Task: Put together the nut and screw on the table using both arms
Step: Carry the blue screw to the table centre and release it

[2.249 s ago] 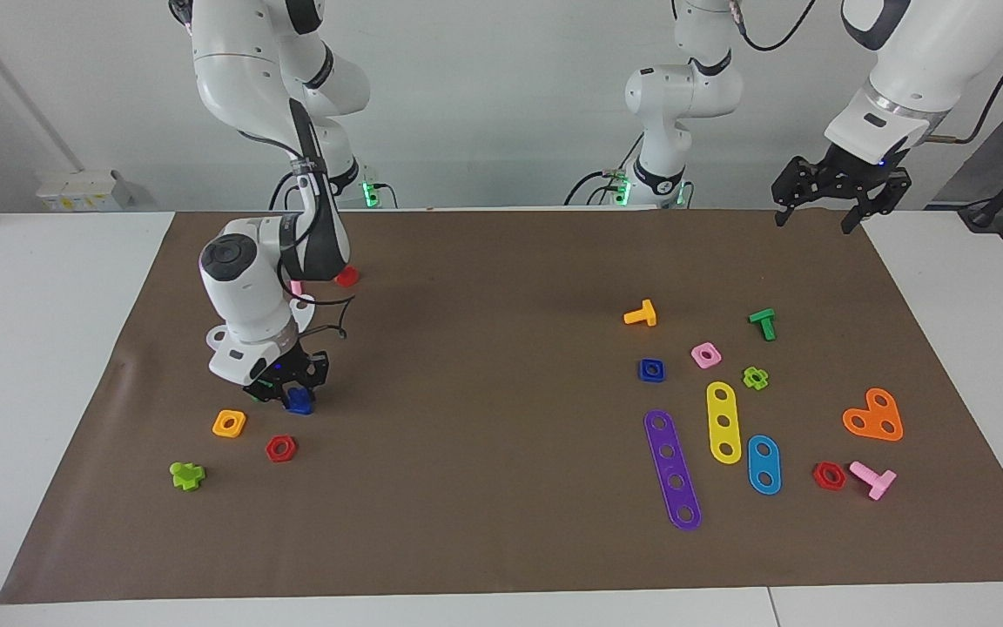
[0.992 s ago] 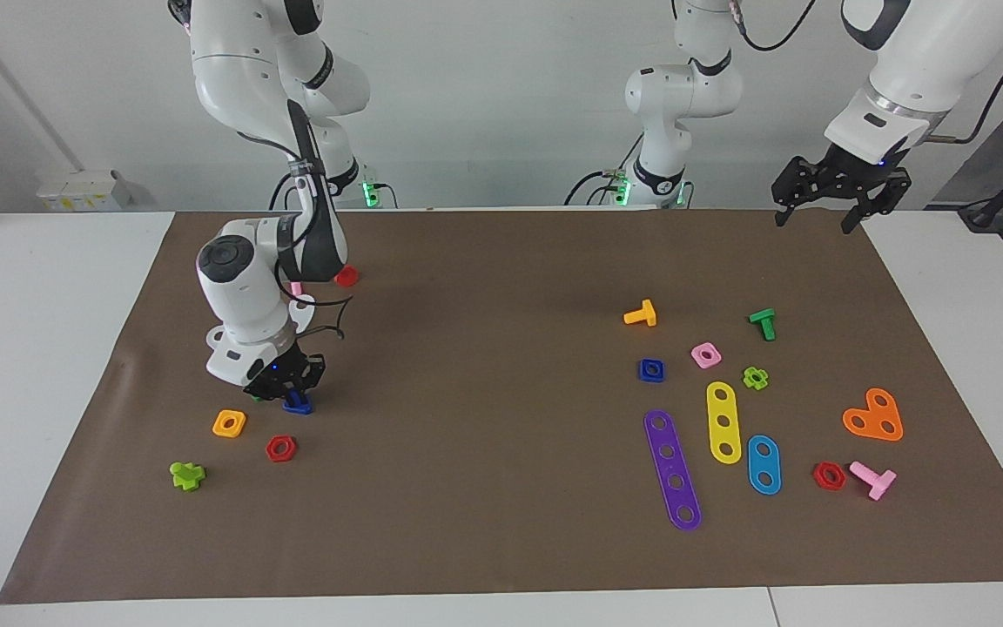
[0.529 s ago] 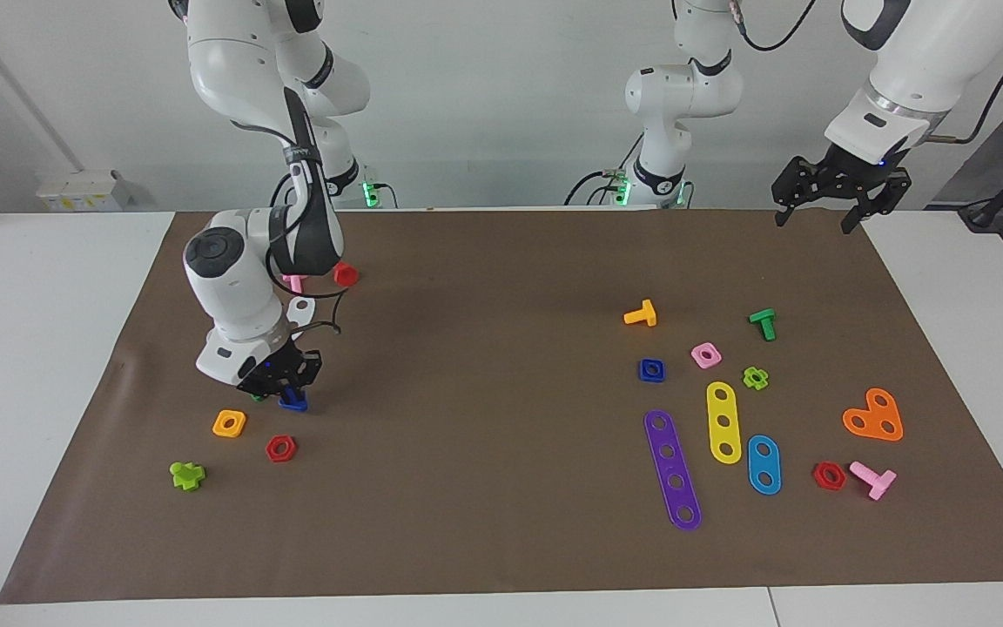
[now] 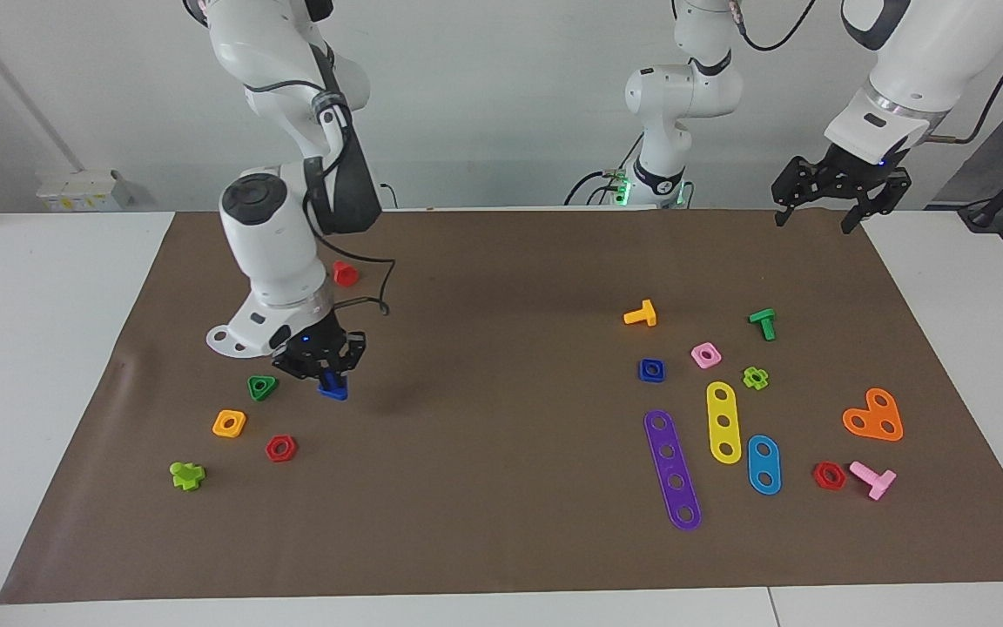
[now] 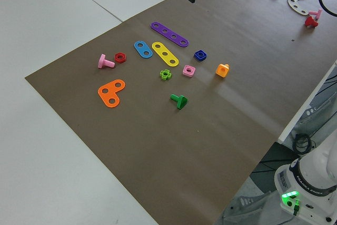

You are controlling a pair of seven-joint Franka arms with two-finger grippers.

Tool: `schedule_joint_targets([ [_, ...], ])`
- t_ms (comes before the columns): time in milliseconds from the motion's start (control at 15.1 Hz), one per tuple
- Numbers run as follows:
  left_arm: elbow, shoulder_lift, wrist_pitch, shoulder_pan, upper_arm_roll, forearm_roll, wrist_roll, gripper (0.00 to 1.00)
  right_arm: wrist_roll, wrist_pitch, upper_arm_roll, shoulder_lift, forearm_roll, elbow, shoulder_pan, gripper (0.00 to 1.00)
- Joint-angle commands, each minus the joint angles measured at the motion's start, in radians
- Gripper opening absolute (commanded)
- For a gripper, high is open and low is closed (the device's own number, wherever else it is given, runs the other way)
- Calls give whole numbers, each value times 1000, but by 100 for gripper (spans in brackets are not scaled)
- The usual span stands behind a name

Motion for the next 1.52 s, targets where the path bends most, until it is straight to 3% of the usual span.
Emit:
schedule_joint_targets([
  [0, -22, -21, -6, -4, 3, 18, -3, 100, 145, 75, -2, 52, 7, 3, 88, 0],
  [265, -22, -21, -6, -4, 3, 18, -3, 100, 312, 184, -7, 145, -18, -4, 231, 0],
  [463, -22, -21, -6, -4, 3, 18, -3, 100, 380, 206, -4, 170, -109, -27, 243, 0],
  [926, -22, -21, 6, -5, 0, 18, -3, 100, 429, 297, -4, 201, -111, -46, 271, 0],
  [992, -23, -21, 6, -7, 0, 18, -3, 100, 431, 297, -4, 201, -111, -50, 271, 20],
  [1058, -22, -21, 8, -7, -1, 18, -3, 100, 432, 298, -4, 201, -111, -57, 269, 75],
  [1125, -22, -20, 26, -11, -3, 18, -1, 100, 435, 300, -4, 201, -111, -55, 271, 100],
  [1323, -40, -21, 65, -18, -9, 18, -4, 100, 434, 290, -7, 189, -111, -40, 268, 100],
  [1455, -45, -21, 68, -19, -24, 18, -6, 99, 428, 252, -11, 121, -109, -40, 243, 100],
])
